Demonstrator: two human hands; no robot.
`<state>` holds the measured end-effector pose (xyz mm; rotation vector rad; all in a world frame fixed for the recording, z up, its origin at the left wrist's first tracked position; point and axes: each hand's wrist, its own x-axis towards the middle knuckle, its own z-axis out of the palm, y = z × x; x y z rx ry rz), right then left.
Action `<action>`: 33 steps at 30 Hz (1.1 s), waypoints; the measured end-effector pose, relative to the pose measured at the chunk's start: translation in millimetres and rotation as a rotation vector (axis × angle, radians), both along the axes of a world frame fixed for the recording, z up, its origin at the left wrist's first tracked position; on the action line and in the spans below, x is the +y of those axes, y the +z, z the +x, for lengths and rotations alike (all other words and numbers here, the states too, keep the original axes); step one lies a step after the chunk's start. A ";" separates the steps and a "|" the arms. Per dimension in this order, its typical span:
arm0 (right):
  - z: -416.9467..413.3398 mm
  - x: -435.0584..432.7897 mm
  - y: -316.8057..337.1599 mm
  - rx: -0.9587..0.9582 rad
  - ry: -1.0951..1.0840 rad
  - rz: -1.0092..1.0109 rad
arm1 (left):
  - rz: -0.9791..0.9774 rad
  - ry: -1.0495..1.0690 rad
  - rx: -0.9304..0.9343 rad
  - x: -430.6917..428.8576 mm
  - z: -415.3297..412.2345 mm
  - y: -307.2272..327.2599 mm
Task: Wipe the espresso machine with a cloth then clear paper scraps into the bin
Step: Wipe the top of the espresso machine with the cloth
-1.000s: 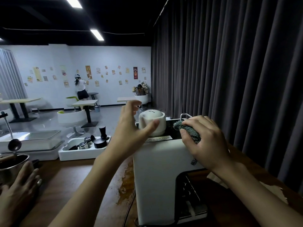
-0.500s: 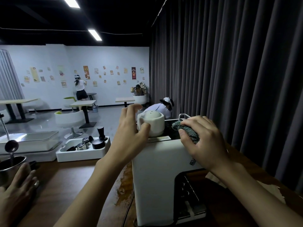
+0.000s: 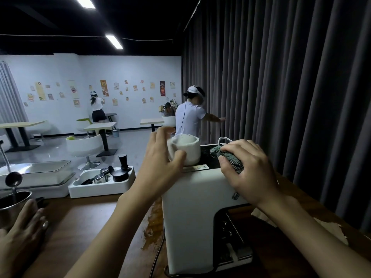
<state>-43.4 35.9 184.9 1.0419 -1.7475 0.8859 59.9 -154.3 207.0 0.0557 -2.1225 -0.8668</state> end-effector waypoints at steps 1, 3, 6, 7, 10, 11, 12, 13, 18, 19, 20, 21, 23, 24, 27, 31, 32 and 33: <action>0.0 0.0 -0.1 0.001 -0.001 0.000 | -0.016 0.009 0.006 0.2 -0.3 -0.8; 0.0 0.2 -0.4 -0.003 -0.004 0.000 | -0.009 -0.002 -0.009 1.1 0.3 -2.0; 0.2 0.4 -0.2 -0.006 -0.001 0.005 | -0.007 0.001 -0.002 0.2 0.2 -1.6; 0.3 0.4 0.1 -0.006 -0.001 0.005 | -0.019 0.004 0.010 0.1 0.2 -0.9; 0.6 0.3 0.5 -0.004 -0.003 0.001 | -0.020 0.007 -0.008 1.4 1.1 -1.7; 0.7 0.2 0.4 -0.005 -0.001 0.000 | -0.004 -0.002 -0.014 1.6 1.3 -2.1; 0.6 0.1 0.2 -0.005 0.001 0.000 | 0.008 -0.004 -0.020 1.9 1.6 -2.2; 0.4 0.1 0.0 -0.005 0.002 0.001 | 0.010 -0.003 -0.016 1.4 1.3 -2.3; -0.6 0.6 -0.6 -0.003 -0.005 0.004 | 0.006 0.004 -0.026 1.1 1.5 -1.6; -0.7 0.6 -0.7 -0.003 -0.006 0.004 | 0.015 -0.006 -0.026 1.3 1.8 -1.9; -0.7 0.5 -0.8 -0.005 -0.007 0.005 | 0.028 -0.008 -0.031 1.9 2.2 -1.4; -0.7 0.4 -0.7 -0.008 -0.008 0.007 | 0.046 -0.008 -0.033 1.7 1.8 -0.8; -0.2 0.5 -0.3 -0.013 -0.009 0.011 | 0.076 0.000 -0.046 2.9 0.6 2.7; 0.0 0.7 -0.1 -0.013 -0.008 0.012 | 0.084 0.007 -0.054 3.7 -0.3 4.4; 0.9 1.4 0.2 -0.016 -0.005 0.012 | 0.091 0.014 -0.043 4.4 -1.5 6.8; 1.8 1.1 1.2 -0.013 0.007 0.005 | 0.100 -0.038 -0.079 5.0 0.2 5.1; 2.0 1.0 1.2 -0.013 0.008 0.005 | 0.096 -0.037 -0.074 5.0 -0.2 3.9; 2.1 1.0 1.2 -0.014 0.006 0.006 | 0.086 -0.031 -0.060 4.8 -1.2 2.8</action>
